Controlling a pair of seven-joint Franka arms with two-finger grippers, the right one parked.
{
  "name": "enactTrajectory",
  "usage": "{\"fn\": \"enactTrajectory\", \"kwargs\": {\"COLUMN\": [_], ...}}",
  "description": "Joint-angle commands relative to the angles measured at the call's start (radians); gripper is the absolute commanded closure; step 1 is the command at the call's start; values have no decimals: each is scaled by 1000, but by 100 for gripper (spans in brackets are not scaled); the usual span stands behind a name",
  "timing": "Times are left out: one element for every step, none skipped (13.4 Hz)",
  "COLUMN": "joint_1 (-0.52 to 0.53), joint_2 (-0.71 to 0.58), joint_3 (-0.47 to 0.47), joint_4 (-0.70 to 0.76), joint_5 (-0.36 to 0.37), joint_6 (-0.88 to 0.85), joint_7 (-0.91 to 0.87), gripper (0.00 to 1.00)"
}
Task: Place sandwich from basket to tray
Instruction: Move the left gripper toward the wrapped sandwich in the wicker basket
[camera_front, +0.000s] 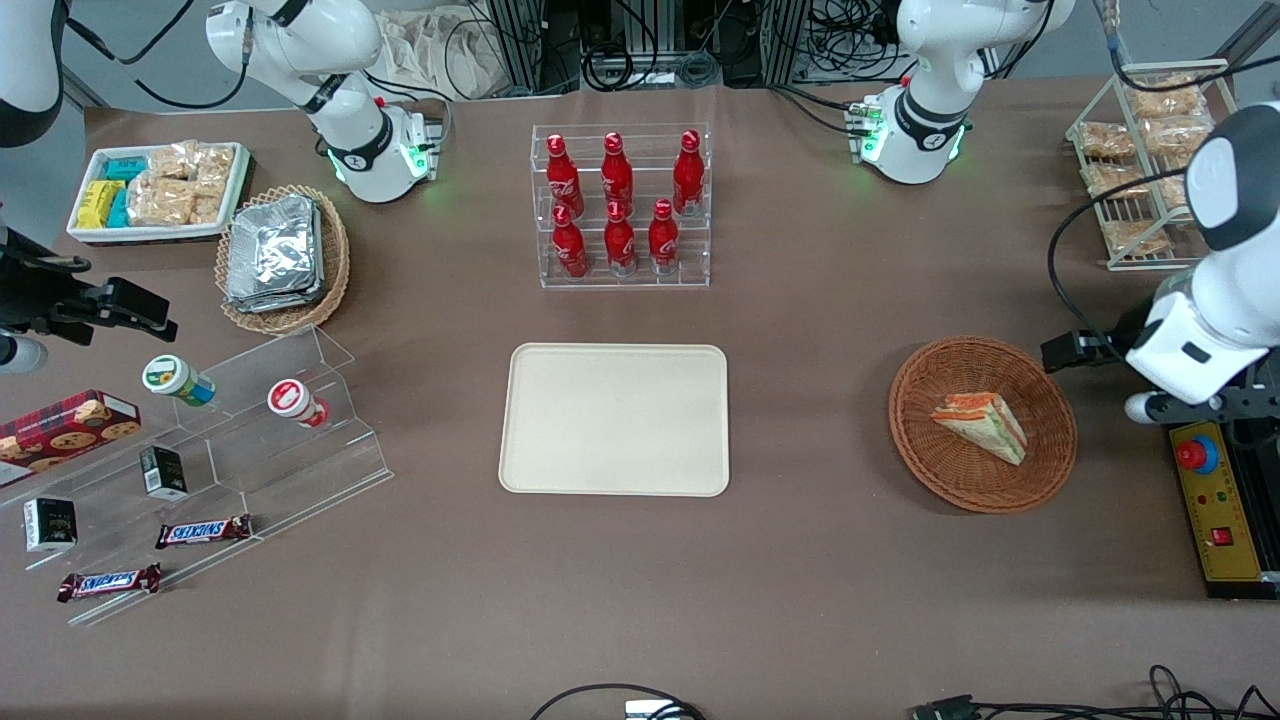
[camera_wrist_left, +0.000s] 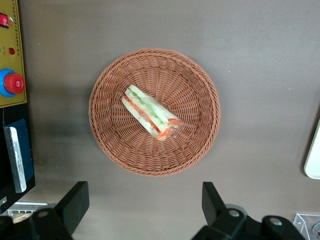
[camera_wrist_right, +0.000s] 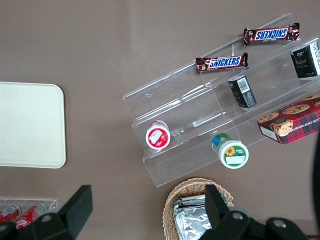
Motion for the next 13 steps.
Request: {"fn": "enactTrajectory", "kwargs": {"joint_1": [27,26,27,27,27,32,33,40,43,49,62,63,63], "joint_2": [51,54,61,65,68,71,68,70,73,83,90,106,132], "joint_3": [-7,-7,-7,-7,-7,-7,-5,-5,-5,-5,-5,-7,-7], "joint_4": [73,82,93,91,78,62,55,52,39,24,4,-22,-34], "joint_5": [4,7,5,7,10,22,22,22,22,10,4,-6,-30], "joint_6": [-49,-49,-49,-48,-43,-42,-45,-45,-32,0,47,90,140], "joint_7": [5,6,8,8,3,-3,-6,-18,-50,-85,-110,-151,-226], "gripper": [0,0,0,0,0,0,0,0,0,0,0,0,0]}}
